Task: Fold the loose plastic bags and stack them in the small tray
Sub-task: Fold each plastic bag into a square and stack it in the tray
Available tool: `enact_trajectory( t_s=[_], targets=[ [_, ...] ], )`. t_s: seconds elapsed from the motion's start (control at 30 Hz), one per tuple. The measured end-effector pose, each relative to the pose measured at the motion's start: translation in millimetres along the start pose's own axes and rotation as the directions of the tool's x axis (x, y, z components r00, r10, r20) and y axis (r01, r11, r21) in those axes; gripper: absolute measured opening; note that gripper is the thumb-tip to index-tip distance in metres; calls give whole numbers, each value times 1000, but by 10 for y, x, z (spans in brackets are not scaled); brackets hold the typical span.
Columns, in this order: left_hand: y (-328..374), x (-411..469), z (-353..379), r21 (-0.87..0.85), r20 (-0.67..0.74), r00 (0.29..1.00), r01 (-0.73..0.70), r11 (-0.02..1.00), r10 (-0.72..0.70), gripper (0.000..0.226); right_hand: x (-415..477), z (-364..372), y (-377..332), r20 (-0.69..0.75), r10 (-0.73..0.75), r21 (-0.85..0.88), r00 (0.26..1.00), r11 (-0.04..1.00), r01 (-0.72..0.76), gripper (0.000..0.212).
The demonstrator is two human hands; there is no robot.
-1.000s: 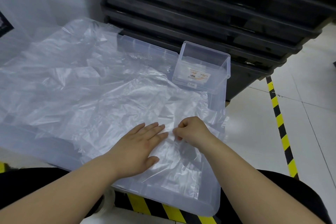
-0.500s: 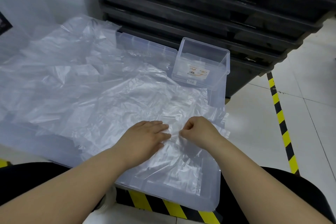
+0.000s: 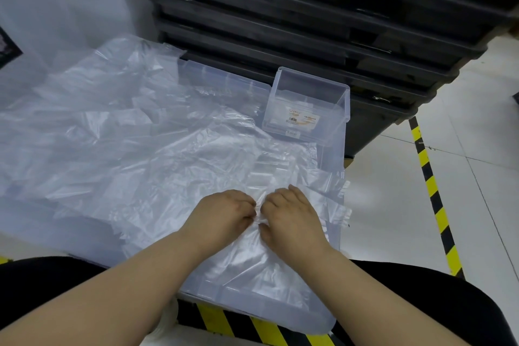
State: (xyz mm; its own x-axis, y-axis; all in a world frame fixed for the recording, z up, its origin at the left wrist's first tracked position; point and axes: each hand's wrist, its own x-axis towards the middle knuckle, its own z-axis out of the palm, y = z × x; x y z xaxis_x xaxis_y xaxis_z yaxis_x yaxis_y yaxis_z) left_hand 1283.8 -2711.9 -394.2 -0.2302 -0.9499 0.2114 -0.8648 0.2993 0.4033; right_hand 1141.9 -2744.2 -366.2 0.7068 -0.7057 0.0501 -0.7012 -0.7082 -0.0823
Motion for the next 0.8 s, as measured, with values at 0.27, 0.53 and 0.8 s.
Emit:
enact_trajectory(
  t_s=[0.27,0.53,0.8],
  targets=[
    [-32,-32,-42,20,-19,1000,9,1000,-8,38,51,-16,42,-22,80,88,997,993,-78,10],
    [-40,-6,-101,88,-38,999,-6,996,10,36,-30,-52,190,80,187,486,979,851,-202,19],
    [-14,-115,-195,-7,-27,1000,-3,1000,3,26,-58,-18,190,115,-40,462,993,886,-18,40]
  ],
)
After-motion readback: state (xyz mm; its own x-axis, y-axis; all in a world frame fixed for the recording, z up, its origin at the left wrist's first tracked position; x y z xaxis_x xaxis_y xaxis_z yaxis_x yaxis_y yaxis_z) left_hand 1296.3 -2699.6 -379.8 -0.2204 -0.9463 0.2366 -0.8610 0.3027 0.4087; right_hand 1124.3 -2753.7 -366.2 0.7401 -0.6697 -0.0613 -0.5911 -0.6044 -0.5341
